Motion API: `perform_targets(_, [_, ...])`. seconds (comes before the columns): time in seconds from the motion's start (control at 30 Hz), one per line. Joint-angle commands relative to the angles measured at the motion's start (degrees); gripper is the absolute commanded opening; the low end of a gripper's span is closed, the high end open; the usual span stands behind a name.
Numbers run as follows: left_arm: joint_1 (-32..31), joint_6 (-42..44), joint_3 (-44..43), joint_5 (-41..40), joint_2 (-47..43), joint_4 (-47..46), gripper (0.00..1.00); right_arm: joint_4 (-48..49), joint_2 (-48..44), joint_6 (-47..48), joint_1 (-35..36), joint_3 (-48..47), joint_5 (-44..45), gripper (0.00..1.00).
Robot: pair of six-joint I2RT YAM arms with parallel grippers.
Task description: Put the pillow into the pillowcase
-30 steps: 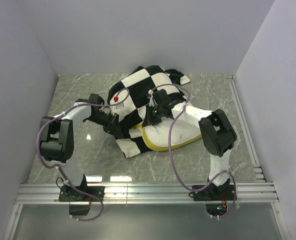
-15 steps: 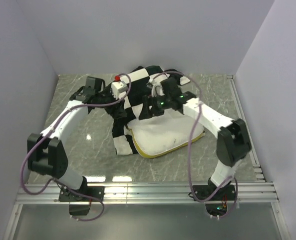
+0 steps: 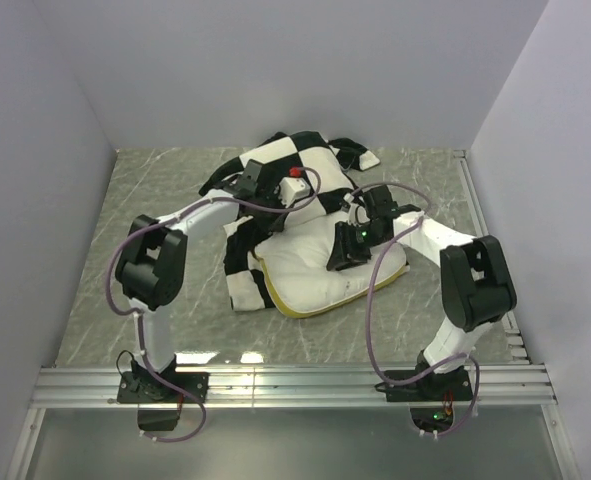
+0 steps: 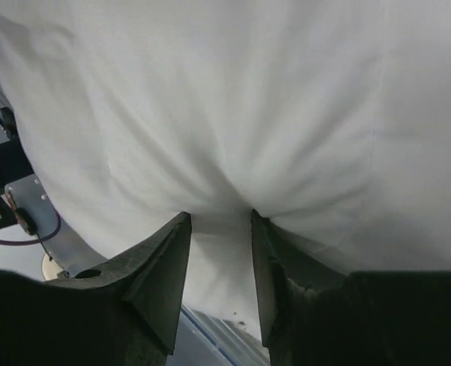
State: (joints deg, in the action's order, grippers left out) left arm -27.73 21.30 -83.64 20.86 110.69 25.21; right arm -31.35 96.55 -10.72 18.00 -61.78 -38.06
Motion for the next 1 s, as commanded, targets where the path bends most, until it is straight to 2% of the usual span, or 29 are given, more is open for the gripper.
perform_targets(0.0, [-0.7,-0.4,-6.1,0.5,1.5,2.5,0.09,4.5,2.8,-1.1,0.5,-0.6,-0.4,0.43])
perform_targets(0.07, [-2.8,0.9,-7.8,3.9,-0.2,7.4,0.01,6.2,5.4,-2.8,0.5,-1.5,-1.7,0.39])
perform_targets(0.2, [-7.9,0.6,-5.7,10.9,-6.1,10.5,0.0,11.5,5.0,-7.5,0.5,-0.8,-3.7,0.36])
perform_targets(0.33, [-12.6,-4.8,-5.4,23.1,-8.5,14.2,0.01,13.9,4.0,-10.8,1.1,-0.5,-3.5,0.34])
perform_targets(0.5, [-15.0,-9.8,3.7,22.5,-10.1,11.2,0.0,16.2,2.3,-14.0,1.7,-0.3,-4.5,0.33])
perform_targets(0.6, [-11.8,-7.7,10.7,20.3,-8.0,11.5,0.0,10.0,-1.4,-7.1,0.3,-1.9,-6.2,0.31])
perform_targets(0.7, [-7.4,-3.9,14.3,17.5,-6.8,12.5,0.0,0.6,-3.8,1.7,-5.6,-6.3,-9.6,0.32])
perform_targets(0.8, [-6.2,-0.1,16.0,13.4,-5.1,13.1,0.0,-3.8,-4.4,4.7,-12.8,-11.5,-9.1,0.46])
perform_targets(0.83, [-5.9,1.9,16.0,13.2,-3.8,14.2,0.0,-4.7,-4.2,5.6,-14.1,-14.0,-4.4,0.57])
perform_targets(0.93, [-4.9,3.7,16.0,11.0,-2.0,14.3,0.0,-5.1,-1.2,6.9,-15.3,-16.8,4.0,0.74])
perform_targets(0.97, [-4.5,4.0,15.8,10.3,-1.5,14.2,0.0,-5.9,0.3,7.2,-15.0,-17.1,6.6,0.74])
